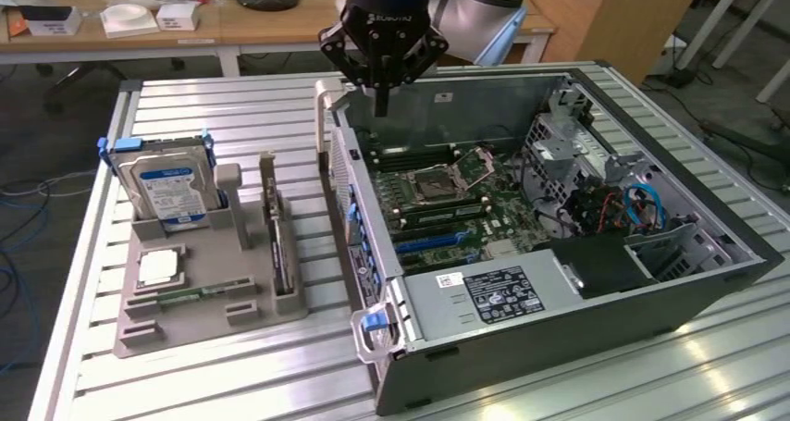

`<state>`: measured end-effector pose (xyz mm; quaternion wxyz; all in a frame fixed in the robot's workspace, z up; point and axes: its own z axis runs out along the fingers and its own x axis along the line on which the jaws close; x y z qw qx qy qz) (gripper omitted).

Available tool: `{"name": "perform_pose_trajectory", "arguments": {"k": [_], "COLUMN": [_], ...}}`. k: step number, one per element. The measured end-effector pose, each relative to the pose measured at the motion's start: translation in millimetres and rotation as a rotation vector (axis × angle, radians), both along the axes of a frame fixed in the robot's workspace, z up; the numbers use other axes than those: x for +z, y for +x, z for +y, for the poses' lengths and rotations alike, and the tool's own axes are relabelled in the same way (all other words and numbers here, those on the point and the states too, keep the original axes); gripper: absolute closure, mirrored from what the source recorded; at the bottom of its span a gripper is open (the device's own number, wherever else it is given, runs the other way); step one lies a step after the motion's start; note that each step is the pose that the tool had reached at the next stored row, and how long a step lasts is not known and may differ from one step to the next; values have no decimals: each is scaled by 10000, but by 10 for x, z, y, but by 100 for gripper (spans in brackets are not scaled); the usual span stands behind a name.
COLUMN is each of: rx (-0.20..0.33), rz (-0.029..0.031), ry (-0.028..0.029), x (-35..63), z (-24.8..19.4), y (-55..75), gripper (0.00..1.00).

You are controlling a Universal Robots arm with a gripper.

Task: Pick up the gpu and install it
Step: 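Reach for the gpu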

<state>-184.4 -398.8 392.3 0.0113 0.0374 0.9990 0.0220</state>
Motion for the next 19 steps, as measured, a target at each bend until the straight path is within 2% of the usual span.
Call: {"name": "perform_pose_trajectory", "arguments": {"k": [19], "rx": [1], "rz": [56], "ry": [0], "x": [-9], "z": [0], "y": [-243], "gripper": [90]}}
